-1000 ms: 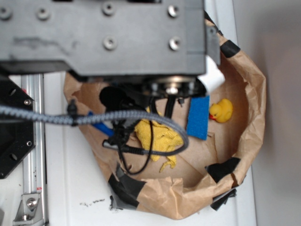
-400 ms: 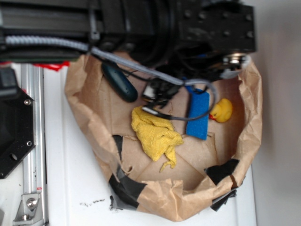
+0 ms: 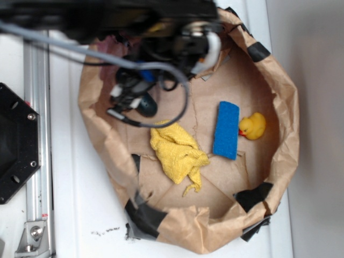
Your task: Grab the plastic pickle.
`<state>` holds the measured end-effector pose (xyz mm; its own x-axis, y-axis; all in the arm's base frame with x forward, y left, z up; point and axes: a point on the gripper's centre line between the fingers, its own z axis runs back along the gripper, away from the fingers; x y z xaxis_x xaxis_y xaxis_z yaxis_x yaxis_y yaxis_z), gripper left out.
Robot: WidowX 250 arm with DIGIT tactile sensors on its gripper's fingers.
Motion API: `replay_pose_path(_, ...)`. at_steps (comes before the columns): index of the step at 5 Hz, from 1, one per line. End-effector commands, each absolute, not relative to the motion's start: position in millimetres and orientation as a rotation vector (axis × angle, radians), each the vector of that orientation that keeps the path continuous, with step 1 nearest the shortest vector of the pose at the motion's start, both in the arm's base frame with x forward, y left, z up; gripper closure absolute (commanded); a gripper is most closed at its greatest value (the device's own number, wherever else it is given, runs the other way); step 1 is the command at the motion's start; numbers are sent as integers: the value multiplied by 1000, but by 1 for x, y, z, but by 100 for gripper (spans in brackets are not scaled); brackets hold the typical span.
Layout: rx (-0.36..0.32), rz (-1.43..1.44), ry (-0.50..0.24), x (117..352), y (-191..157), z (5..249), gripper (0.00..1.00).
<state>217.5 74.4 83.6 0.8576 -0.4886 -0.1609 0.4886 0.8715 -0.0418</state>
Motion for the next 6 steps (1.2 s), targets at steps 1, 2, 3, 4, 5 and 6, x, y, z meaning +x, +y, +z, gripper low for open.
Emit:
replay_pose_path(1,56,-491,145,217,76,80,0)
replay_pose_path(2,60,-492,144,216,75,69,0)
replay_pose_path(3,30,-507,70,214,69,49,0)
replay_pose_path(4,29,-532,48,211,66,36,0)
replay_pose_path(5,31,-526,57,211,65,31,0)
replay_pose_path(6,51,-489,82,210,72,19,0)
